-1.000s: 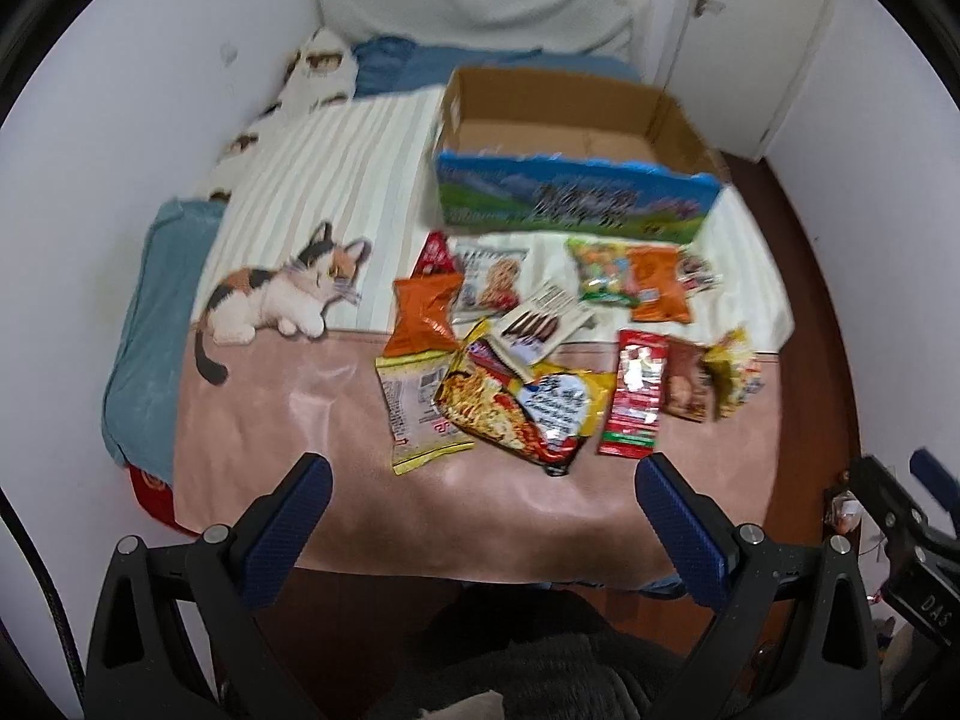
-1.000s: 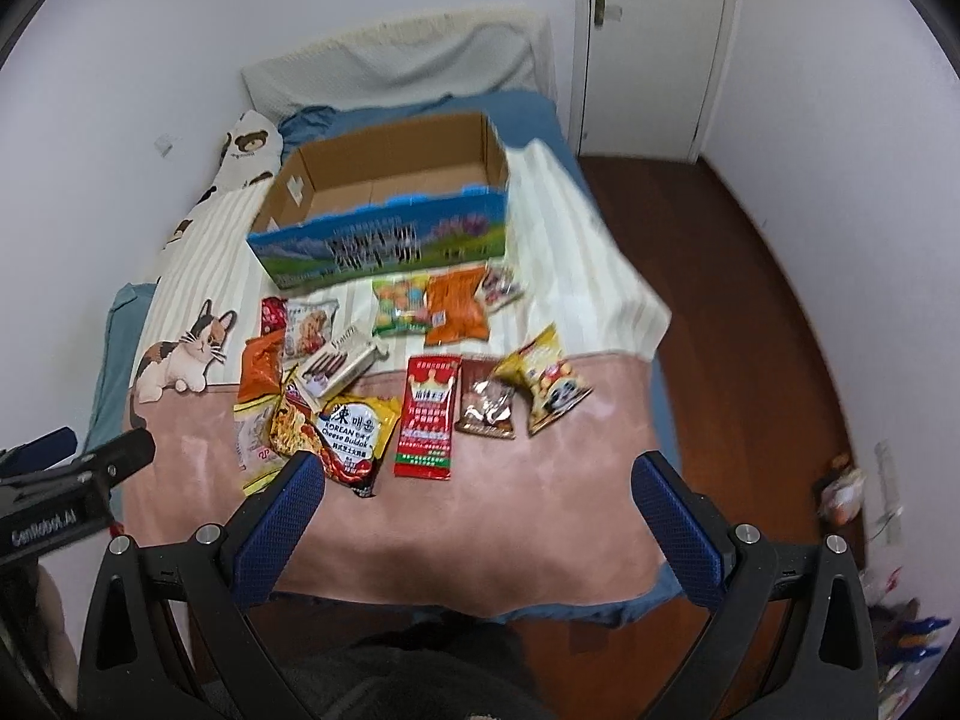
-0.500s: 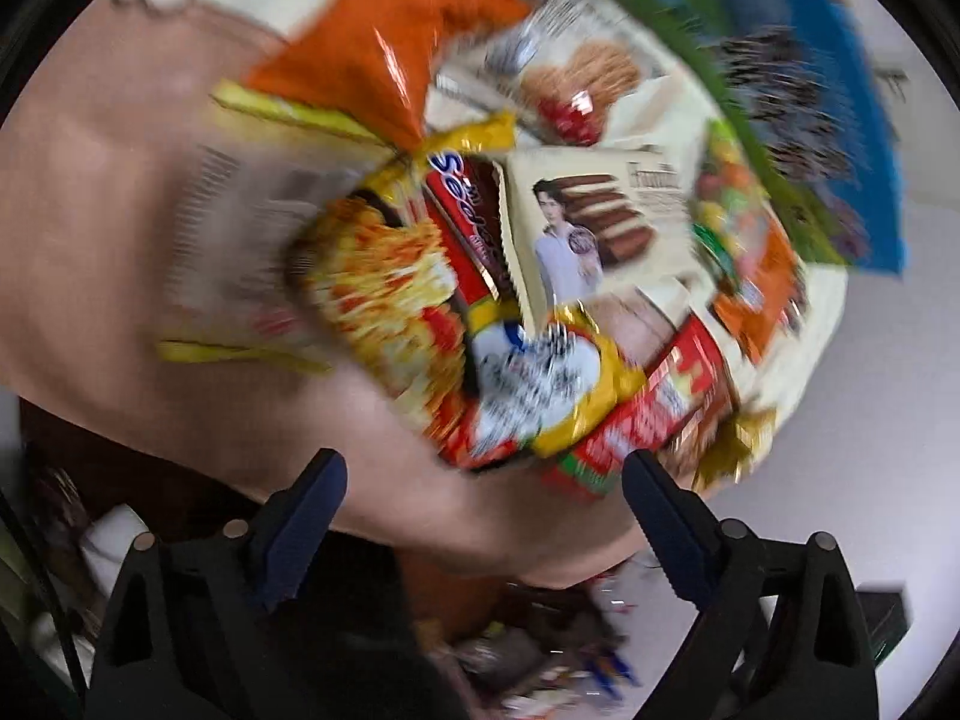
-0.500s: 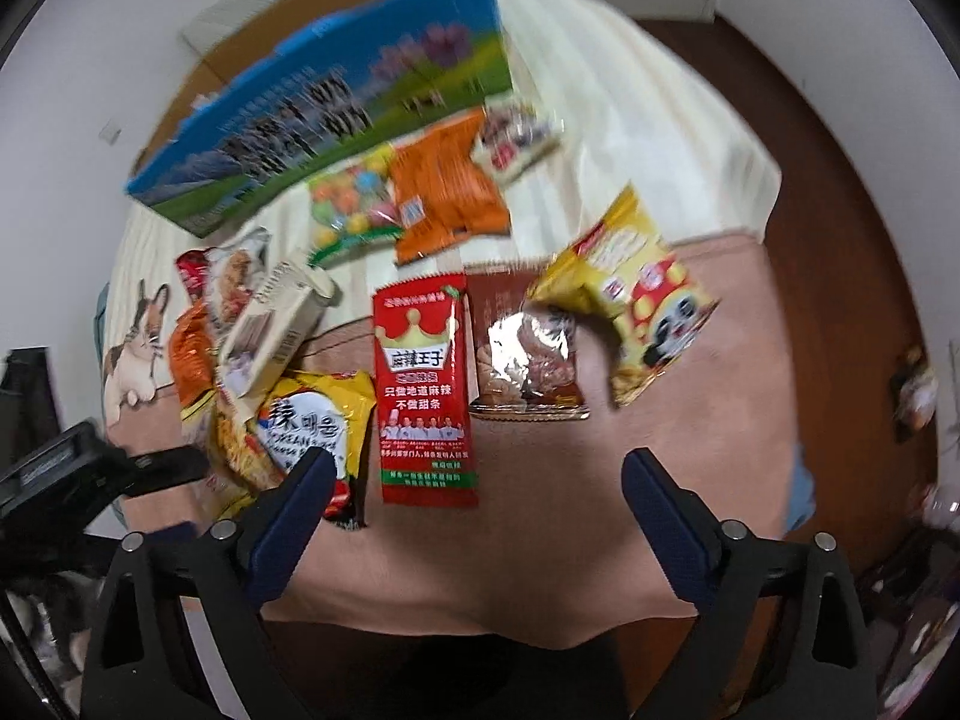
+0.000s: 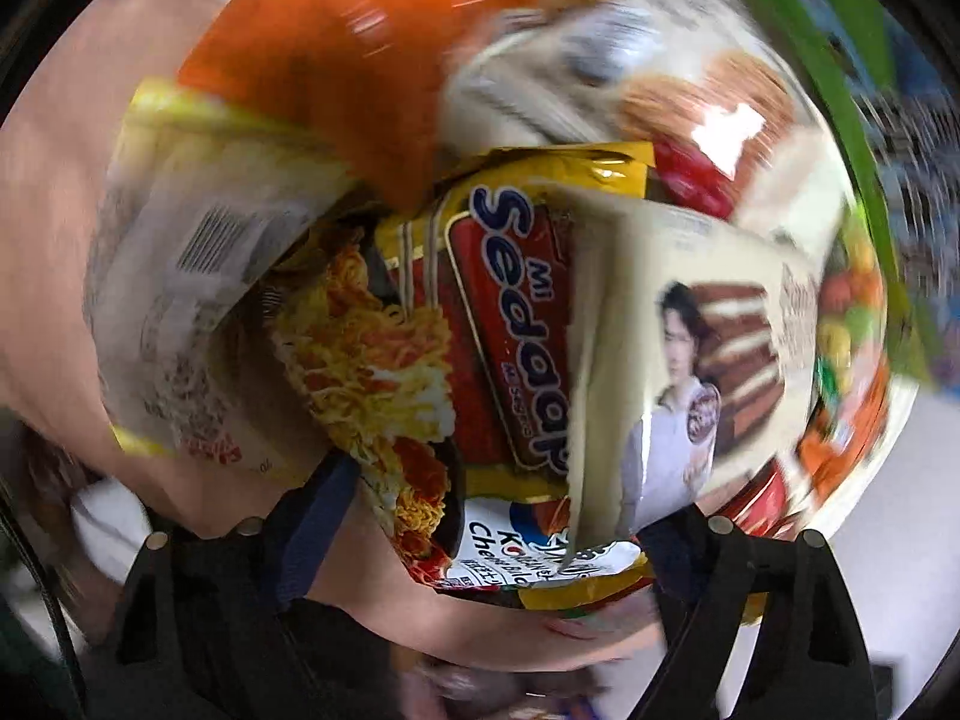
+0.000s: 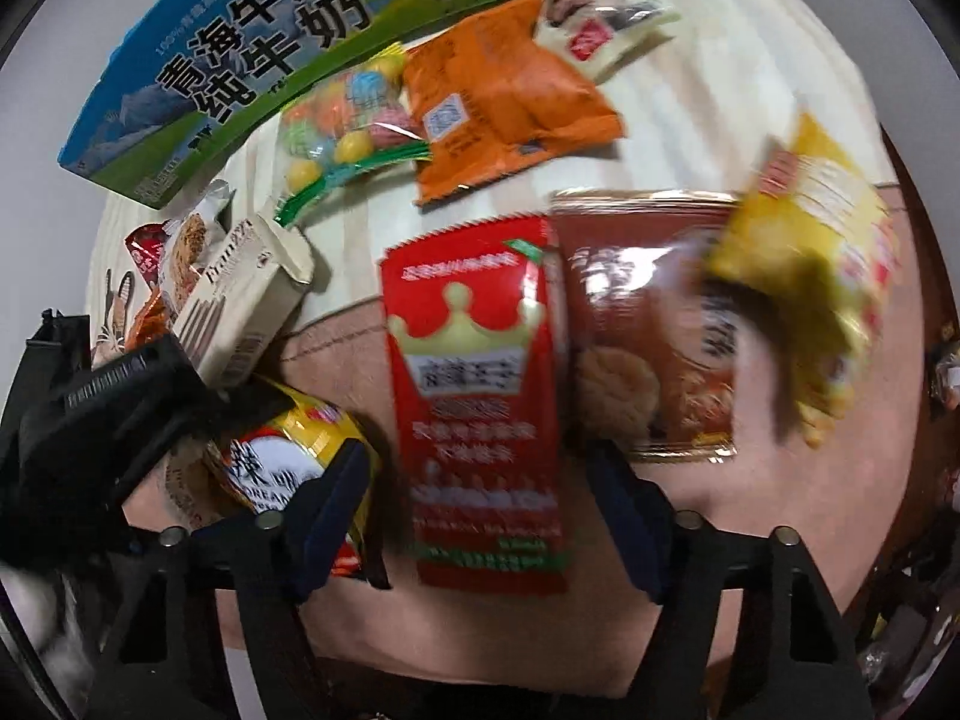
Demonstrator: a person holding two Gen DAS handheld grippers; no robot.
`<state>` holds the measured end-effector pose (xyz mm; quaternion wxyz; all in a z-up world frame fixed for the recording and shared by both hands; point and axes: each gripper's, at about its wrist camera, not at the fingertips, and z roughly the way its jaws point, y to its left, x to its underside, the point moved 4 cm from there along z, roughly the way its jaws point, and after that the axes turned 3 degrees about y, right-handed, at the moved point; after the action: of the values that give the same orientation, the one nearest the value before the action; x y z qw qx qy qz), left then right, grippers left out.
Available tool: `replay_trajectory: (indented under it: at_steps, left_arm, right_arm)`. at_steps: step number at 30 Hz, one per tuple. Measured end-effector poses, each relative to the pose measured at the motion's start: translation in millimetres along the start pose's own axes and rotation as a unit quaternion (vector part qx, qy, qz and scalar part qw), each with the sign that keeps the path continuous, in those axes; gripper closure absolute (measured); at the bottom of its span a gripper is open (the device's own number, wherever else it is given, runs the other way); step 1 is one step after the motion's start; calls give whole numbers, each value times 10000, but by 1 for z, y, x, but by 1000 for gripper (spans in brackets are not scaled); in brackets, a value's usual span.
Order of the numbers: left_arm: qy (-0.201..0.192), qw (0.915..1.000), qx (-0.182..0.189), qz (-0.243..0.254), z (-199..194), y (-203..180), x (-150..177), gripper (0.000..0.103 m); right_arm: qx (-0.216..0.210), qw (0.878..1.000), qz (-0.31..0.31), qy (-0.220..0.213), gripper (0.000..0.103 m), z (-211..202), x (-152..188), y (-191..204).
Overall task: Organize snacks
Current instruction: 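Grasp the yellow Sedaap noodle pack with left tool while right tool grasps red spicy-strip packet, then carry both packets into the cardboard box and open both tools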
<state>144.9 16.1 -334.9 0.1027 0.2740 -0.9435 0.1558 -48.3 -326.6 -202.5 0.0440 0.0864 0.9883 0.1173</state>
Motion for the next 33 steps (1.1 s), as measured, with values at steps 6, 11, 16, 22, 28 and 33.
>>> replay_trajectory:
  at_steps: [6, 11, 16, 22, 28, 33]
  left_arm:
    - [-518, 9555, -1563, 2447, -10, -32, 27, 18]
    - [-727, 8932, -2396, 3735, -11, -32, 52, 16]
    - [-369, 9424, -1718, 2845, -20, -10, 50, 12]
    - [-767, 9570, -1384, 2433, -33, 4, 62, 19]
    - [-816, 9334, -1668, 3071, -34, -3, 119, 20]
    - [-840, 9201, -1827, 3362, -26, 7, 155, 16]
  right_arm:
    - [185, 9994, -278, -38, 45, 6, -7, 12]
    - [417, 9967, -692, 117, 47, 12, 10, 18]
    - [523, 9942, -863, 377, 47, 18, 30, 19]
    - [484, 9964, -564, 396, 41, 28, 22, 14]
    - [652, 9941, -586, 646, 47, 37, 20, 28]
    - [641, 9934, -552, 769, 43, 45, 34, 26]
